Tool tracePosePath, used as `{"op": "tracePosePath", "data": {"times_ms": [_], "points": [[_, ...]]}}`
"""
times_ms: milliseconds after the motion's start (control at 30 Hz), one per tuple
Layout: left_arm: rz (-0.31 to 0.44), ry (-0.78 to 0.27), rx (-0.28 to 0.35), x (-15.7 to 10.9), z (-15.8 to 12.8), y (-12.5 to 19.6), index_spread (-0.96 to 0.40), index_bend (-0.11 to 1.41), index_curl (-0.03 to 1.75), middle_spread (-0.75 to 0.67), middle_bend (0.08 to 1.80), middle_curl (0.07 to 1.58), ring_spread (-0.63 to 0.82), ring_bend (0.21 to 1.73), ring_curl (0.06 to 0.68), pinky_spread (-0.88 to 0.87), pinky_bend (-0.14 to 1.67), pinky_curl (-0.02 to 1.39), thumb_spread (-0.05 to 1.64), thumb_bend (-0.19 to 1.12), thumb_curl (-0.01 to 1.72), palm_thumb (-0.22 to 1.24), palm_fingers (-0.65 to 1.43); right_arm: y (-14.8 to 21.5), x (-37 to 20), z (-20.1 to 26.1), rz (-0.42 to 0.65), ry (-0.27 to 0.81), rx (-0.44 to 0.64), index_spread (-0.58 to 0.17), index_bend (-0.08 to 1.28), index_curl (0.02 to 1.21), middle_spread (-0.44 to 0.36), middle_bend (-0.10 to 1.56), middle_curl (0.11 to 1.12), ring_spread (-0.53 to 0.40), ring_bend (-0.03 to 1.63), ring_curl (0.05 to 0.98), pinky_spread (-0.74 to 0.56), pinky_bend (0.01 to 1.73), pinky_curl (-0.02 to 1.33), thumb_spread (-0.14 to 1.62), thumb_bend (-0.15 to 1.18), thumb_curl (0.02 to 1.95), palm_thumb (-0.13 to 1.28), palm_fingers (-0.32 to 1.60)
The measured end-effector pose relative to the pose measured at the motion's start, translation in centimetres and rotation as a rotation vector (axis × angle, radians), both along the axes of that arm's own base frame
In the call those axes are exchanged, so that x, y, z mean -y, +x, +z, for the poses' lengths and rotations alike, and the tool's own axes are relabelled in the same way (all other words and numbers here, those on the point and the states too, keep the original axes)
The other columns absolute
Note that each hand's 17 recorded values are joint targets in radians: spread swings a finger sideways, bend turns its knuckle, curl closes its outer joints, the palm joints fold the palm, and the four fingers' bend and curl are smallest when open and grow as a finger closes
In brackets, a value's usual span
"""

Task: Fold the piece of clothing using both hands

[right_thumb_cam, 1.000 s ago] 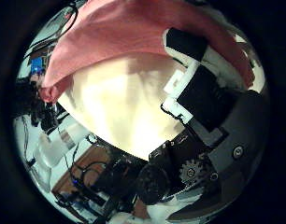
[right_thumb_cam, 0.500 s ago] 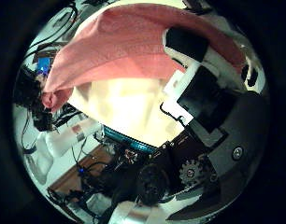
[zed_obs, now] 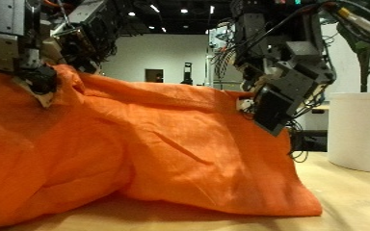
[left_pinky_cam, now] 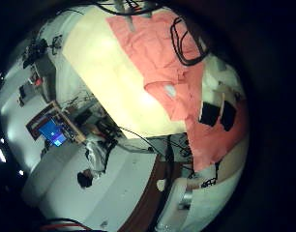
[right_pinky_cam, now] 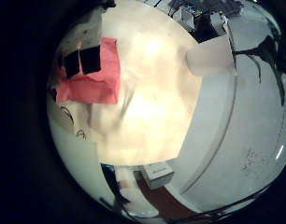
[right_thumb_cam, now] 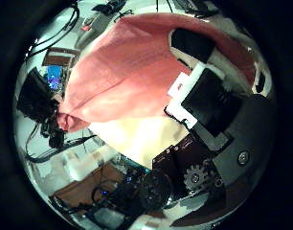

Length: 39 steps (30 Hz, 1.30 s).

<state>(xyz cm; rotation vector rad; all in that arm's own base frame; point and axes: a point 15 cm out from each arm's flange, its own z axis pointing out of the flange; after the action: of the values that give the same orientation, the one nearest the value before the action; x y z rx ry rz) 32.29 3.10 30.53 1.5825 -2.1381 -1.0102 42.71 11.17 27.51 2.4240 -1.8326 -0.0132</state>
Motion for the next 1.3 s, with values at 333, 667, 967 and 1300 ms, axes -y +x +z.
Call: {"op": "tracePosePath", "data": {"times_ms": [333,667,967,1300], "points": [[-0.017,0.013,-0.035,-1.2,-3.2,6.2,-0.44,0.15,1.41,-0.64,0.88,1.16,-0.47,1.38,0.53,-0.66,1.25,0.59,0.98,-0.02,0.54,0.87,0.68,6.9,-2.6,-3.7,0.003,0.0,-0.001,-0.239,1.12,0.81,-0.129,1.33,0.73,-0.216,1.37,0.679,-0.24,1.29,0.75,1.15,-0.01,0.68,1.1,1.15],[0.033,0.057,0.158,-2.9,-6.2,11.6,-0.39,0.16,1.39,-0.61,0.84,1.15,-0.46,1.34,0.541,-0.63,1.22,0.62,0.98,-0.03,0.52,0.83,0.45,11.2,-4.1,-7.6,-0.026,-0.009,-0.018,-0.242,1.11,0.81,-0.13,1.33,0.73,-0.22,1.37,0.687,-0.24,1.28,0.78,1.2,-0.03,0.68,1.02,1.11],[0.022,0.173,0.283,-6.0,-7.9,15.2,-0.17,0.08,1.04,-0.27,0.38,0.92,-0.24,1.13,0.478,-0.43,1.05,0.6,0.99,-0.04,0.49,0.75,-0.13,16.3,-5.9,-9.2,-0.058,0.041,0.126,-0.277,0.95,0.79,-0.137,1.23,0.69,-0.233,1.35,0.668,-0.28,1.25,0.76,1.34,-0.02,0.52,0.85,1.05],[0.091,0.114,0.432,-6.7,-5.5,17.0,0.13,0.11,0.63,0.26,0.14,0.6,0.28,0.75,0.319,0.14,0.65,0.44,1.03,-0.04,0.42,0.59,-0.19,19.0,-3.1,-4.5,-0.103,0.088,0.287,-0.35,0.49,0.68,-0.183,0.91,0.6,-0.255,1.22,0.58,-0.46,1.08,0.65,1.47,-0.01,0.37,0.79,0.4]]}}
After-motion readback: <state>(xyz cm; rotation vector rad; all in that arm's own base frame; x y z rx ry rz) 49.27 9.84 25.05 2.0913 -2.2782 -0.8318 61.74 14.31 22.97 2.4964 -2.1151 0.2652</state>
